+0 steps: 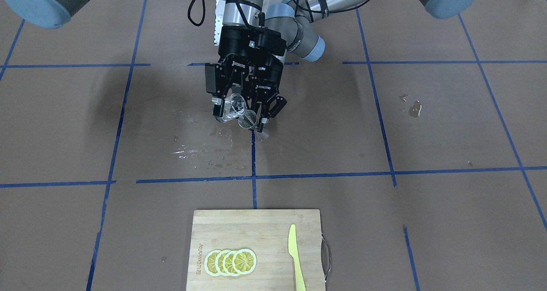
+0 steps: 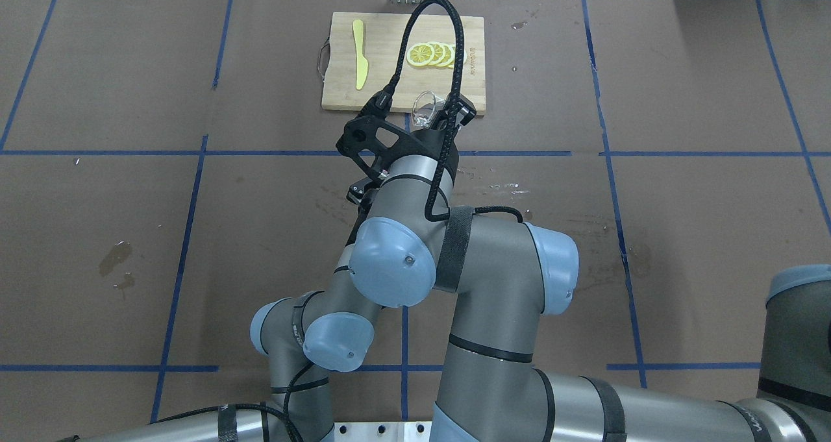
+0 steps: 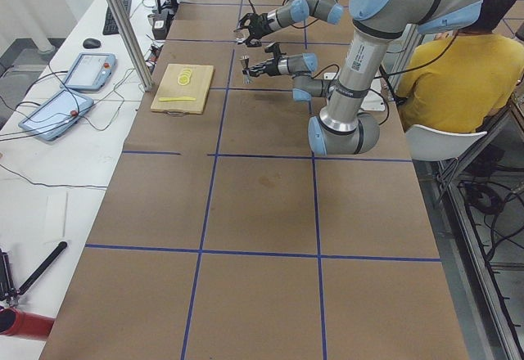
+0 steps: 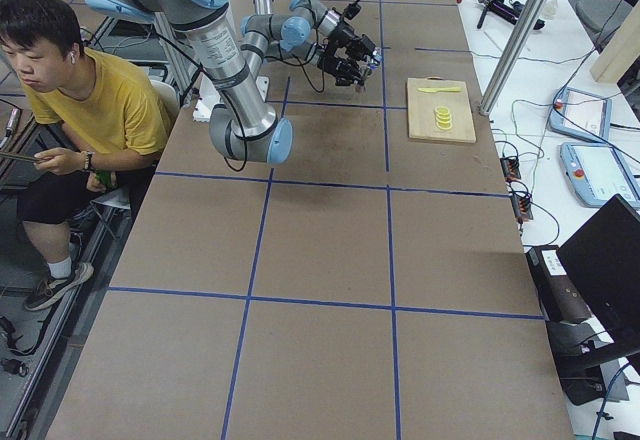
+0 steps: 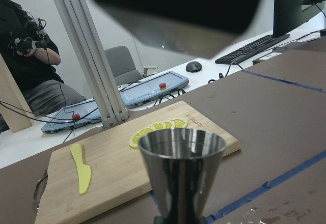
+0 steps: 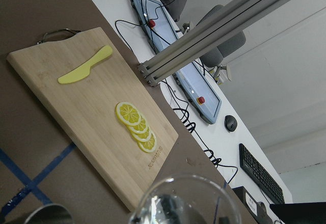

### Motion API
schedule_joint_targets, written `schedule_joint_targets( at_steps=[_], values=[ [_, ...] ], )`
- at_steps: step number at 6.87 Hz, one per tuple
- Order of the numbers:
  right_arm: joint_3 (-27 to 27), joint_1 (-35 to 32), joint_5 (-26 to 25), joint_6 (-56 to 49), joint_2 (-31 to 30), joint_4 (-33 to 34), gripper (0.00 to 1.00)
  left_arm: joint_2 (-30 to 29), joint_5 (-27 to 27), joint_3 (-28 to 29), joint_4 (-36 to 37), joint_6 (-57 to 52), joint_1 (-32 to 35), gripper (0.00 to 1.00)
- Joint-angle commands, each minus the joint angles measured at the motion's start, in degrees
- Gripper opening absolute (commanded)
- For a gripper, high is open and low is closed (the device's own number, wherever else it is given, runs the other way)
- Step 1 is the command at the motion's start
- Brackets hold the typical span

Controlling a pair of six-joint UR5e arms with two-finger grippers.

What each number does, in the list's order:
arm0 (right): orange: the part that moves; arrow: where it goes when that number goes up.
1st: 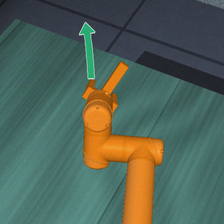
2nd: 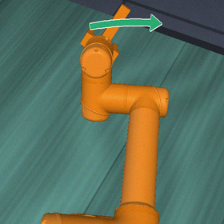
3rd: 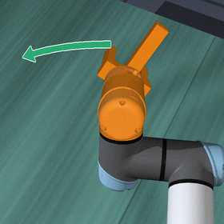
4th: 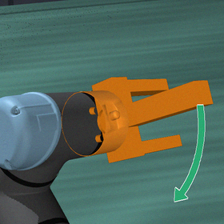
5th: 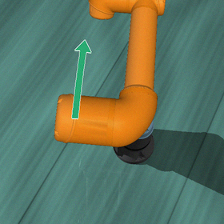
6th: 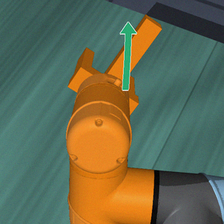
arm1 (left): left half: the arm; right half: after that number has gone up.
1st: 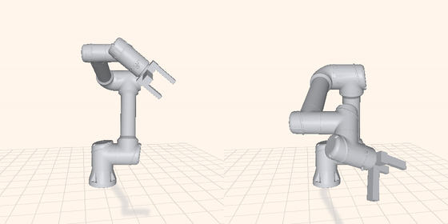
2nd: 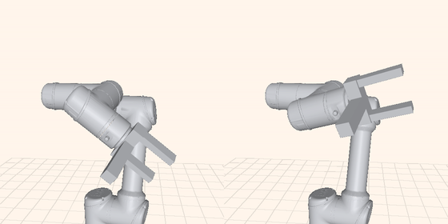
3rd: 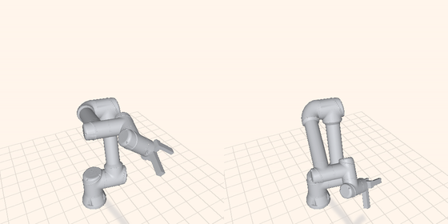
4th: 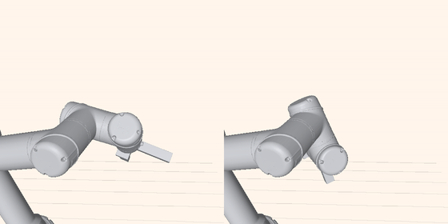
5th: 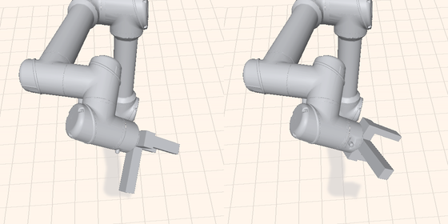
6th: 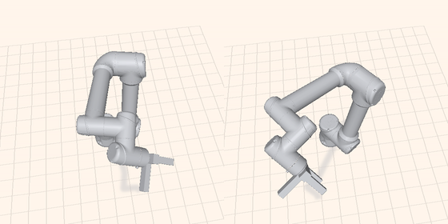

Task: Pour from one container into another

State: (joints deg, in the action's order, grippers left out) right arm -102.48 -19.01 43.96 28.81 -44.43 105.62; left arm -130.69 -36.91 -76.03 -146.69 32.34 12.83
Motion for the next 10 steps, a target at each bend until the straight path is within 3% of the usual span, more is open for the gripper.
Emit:
schedule_joint_targets(
  at_steps=[1,10],
  values=[
    [0.0,0.02,-0.19,-3.65,0.57,0.98,0.19,0.0,0.0,0.0,0.0,0.0,0.0,0.0],
    [0.09,0.02,-0.37,-13.68,2.6,3.63,0.19,-0.18,0.09,-0.09,0.0,0.0,0.0,0.0]
  ],
)
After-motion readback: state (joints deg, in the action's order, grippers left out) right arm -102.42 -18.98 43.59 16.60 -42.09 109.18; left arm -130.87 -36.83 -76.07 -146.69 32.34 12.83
